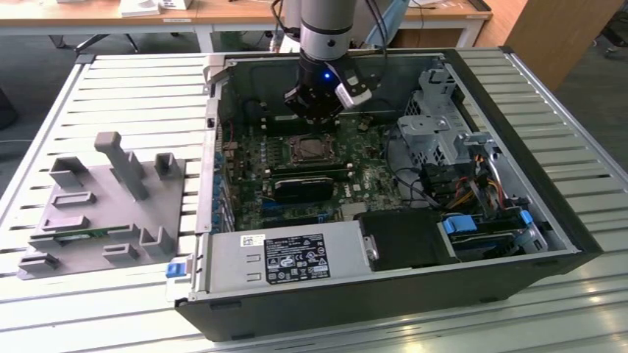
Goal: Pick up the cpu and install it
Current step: 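Install the first cpu locking lever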
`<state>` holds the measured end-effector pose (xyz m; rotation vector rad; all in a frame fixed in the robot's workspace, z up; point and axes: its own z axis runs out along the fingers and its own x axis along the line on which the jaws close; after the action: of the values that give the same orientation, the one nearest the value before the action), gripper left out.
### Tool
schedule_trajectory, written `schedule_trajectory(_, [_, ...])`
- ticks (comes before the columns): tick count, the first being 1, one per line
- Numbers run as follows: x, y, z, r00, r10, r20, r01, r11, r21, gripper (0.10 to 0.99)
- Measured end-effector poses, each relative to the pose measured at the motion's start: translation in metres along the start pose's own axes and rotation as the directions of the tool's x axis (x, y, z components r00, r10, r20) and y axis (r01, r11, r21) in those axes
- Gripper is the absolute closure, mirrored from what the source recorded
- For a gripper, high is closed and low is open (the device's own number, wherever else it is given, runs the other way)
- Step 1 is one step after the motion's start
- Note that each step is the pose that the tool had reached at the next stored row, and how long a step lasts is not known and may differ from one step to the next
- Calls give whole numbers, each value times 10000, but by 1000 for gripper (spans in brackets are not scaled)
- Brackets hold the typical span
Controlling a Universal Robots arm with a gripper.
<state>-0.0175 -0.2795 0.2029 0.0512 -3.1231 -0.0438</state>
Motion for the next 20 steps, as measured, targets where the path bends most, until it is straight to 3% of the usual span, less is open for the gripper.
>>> schedule_trajectory(12, [-8,0,-12,10000,0,1,0,10000,-4,980])
schedule_trajectory(20, [-13,-1,20,10000,2,-4,-2,10000,96,980])
